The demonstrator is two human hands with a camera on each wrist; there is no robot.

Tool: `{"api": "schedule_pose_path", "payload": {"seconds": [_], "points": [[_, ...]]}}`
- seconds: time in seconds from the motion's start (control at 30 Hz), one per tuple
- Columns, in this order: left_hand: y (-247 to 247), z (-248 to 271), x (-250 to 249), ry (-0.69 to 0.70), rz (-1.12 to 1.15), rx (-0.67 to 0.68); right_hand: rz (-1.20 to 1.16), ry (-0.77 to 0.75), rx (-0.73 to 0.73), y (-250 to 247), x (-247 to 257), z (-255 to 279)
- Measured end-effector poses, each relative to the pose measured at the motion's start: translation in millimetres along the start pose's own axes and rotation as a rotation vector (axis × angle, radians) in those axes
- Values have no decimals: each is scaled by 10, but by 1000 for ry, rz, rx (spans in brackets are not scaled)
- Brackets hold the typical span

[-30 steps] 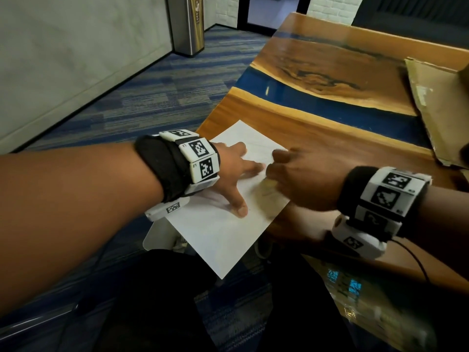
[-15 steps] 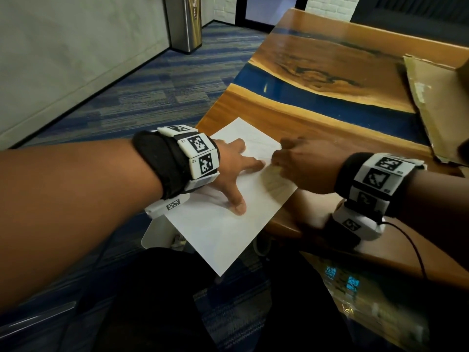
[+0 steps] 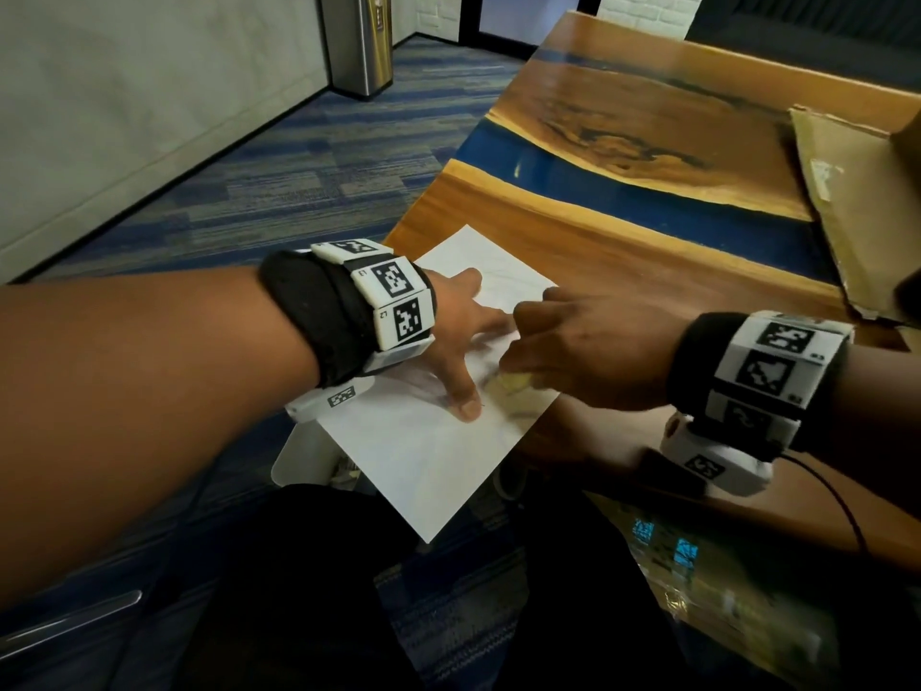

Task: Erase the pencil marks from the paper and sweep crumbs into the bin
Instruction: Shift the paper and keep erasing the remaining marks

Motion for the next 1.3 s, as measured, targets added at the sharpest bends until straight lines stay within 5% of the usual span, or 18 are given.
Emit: {"api": "schedule_pose_path", "payload": {"seconds": [0.13, 0.27, 0.43, 0.57, 0.7, 0.83, 0.93, 1.07, 1.23, 1.3], "points": [[-3, 1, -3, -10, -15, -1, 63, 314, 2, -6, -497, 131], [-21, 1, -12, -10, -7, 11, -21, -10, -8, 23, 14, 91], [-9, 7, -21, -13, -28, -4, 67, 298, 7, -28, -449, 134], [-32, 22, -37, -7, -22, 5, 3, -32, -24, -6, 83, 76], [-13, 55, -18, -24, -33, 1, 15, 310, 65, 68, -473, 166], [-57, 65, -60, -38, 49, -49, -9, 423, 64, 115, -601, 178], [-58, 65, -113, -50, 66, -83, 37, 399, 33, 56, -465, 177], [-67, 85, -144, -40, 80, -73, -21, 117, -1, 66, 54, 94], [-64, 100, -156, -55, 36, -60, 63, 398, 1, -27, -463, 182], [-73, 115, -154, -41, 59, -62, 26, 299, -30, -42, -249, 115]]}}
Point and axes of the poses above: each hand's wrist, its own z-axis away from the middle knuckle, its own y-axis out of the palm, x = y × z, the point moved 9 cm from there along -z, towards the middle knuckle, and after that the axes turned 4 degrees about -y, right-handed, at the moved point
